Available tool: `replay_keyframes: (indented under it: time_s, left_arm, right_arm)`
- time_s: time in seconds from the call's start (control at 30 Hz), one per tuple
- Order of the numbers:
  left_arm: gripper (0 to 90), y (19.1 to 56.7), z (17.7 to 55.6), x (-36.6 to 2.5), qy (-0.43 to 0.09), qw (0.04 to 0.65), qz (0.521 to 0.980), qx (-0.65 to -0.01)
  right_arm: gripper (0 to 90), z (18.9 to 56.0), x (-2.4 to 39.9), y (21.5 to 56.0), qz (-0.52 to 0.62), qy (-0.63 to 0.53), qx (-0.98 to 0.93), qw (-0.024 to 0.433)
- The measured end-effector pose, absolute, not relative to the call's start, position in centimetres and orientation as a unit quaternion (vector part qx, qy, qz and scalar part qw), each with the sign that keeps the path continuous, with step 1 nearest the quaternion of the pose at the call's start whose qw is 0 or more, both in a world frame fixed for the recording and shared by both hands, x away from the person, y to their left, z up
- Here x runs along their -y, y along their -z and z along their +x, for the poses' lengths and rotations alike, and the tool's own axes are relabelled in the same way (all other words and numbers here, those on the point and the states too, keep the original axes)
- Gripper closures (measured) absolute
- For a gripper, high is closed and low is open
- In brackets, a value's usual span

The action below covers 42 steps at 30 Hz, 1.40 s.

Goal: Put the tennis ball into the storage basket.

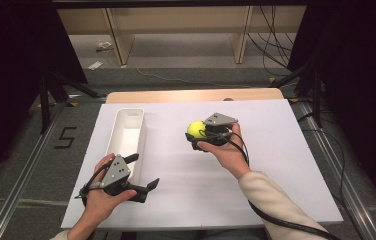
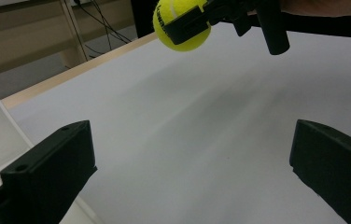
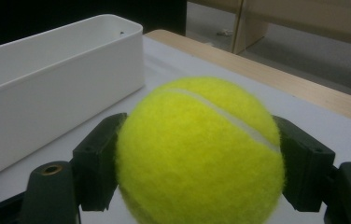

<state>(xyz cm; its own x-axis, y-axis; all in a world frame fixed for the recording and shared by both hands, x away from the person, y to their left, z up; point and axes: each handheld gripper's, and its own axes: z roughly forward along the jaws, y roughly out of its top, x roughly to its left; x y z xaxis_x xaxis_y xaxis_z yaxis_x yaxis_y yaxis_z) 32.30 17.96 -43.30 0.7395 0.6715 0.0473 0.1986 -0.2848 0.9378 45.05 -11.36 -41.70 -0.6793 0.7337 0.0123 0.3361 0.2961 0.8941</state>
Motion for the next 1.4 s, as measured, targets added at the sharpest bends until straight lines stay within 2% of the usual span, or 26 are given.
replay_keyframes:
  time_s: [1.4]
  left_arm:
    - [0.0,43.3,32.3,-18.0,-0.226,0.526,0.770,-0.281]
  right_arm:
    - [27.0,45.1,10.3,41.6,0.336,-0.490,-0.780,0.196]
